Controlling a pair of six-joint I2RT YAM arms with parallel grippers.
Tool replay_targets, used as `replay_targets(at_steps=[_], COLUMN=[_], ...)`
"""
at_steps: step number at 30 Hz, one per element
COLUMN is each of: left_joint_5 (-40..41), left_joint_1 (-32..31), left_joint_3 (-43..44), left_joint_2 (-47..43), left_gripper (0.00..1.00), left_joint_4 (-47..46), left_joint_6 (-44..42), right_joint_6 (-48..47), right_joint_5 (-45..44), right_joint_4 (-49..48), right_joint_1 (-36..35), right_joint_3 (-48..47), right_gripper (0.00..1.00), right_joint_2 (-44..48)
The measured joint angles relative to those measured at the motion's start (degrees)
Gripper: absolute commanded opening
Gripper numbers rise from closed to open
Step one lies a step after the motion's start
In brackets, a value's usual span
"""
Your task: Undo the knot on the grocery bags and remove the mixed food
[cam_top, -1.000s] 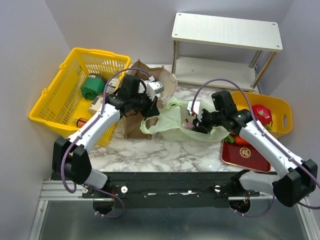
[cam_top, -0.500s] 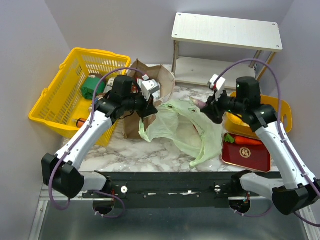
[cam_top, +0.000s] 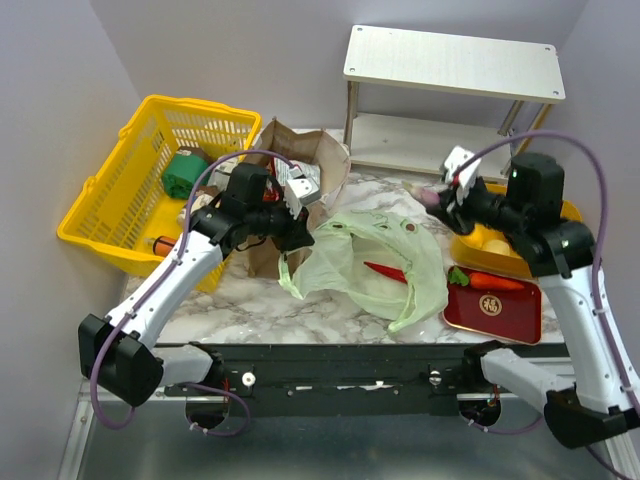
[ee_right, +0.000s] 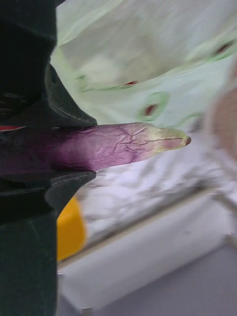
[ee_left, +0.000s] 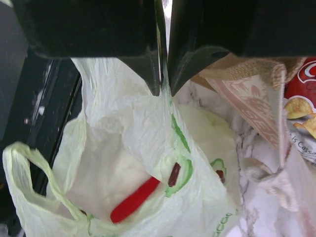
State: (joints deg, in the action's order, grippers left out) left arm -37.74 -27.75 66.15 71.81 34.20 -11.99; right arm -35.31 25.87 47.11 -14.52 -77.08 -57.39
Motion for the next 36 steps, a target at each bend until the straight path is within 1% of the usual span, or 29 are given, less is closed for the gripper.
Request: replay_targets(at_steps=[3,5,7,9,11,15,20,24,28,32,36], left_joint_5=[1.62,3.74,5.44,6.64,7.54,6.84,4.44,4.11,4.57,5.84,6.05], left_joint_1=[-2.62,-4.17,-4.57,-4.57,-4.5,-4.72,-6.73,-9.81,-10.34,-9.88,-9.81], left_joint_3=[6.01,9.31,9.81,9.79,9.77,9.51,7.15,3.34,1.31,1.81,4.92], left_joint_2=[3.08,5.27,5.97,6.12,6.25,6.67,5.75,3.43,3.21,5.55,8.81], left_gripper=[0.25,0.27,0.28,0.29,0.32,0.36,0.4,0.42,0.43,0.43,0.43], left_joint_4=[6.64,9.97,12.17,14.58,16.11,16.61,16.15,15.85,15.63,15.45,15.26], left_joint_6=[-5.73,-8.09,-9.88,-11.72,-13.42,-16.68,-18.73,-19.85,-21.05,-21.9,-21.64], right_joint_6=[-7.91,-12.26,-16.87,-20.92,-25.11,-34.12,-42.51,-45.9,-49.0,-51.82,-51.8], right_joint_5=[-4.22,-4.81,-5.57,-6.19,-6.82,-8.17,-13.86,-14.6,-15.08,-15.41,-15.56], right_joint_4=[0.96,2.49,3.1,3.15,3.56,6.34,9.25,10.05,10.05,9.57,8.09], right_joint_1=[6.38,11.72,15.5,16.52,16.63,16.74,17.0,17.64,18.95,22.03,24.26], right_joint_3=[15.1,21.94,26.45,29.46,32.44,35.63,40.96,41.24,41.31,43.3,44.41], right_gripper=[0.0,0.0,0.0,0.01,0.0,0.01,0.01,0.0,0.0,0.0,0.0], right_joint_2=[7.39,9.86,11.15,12.83,15.56,17.2,14.14,12.31,11.65,9.44,3.28])
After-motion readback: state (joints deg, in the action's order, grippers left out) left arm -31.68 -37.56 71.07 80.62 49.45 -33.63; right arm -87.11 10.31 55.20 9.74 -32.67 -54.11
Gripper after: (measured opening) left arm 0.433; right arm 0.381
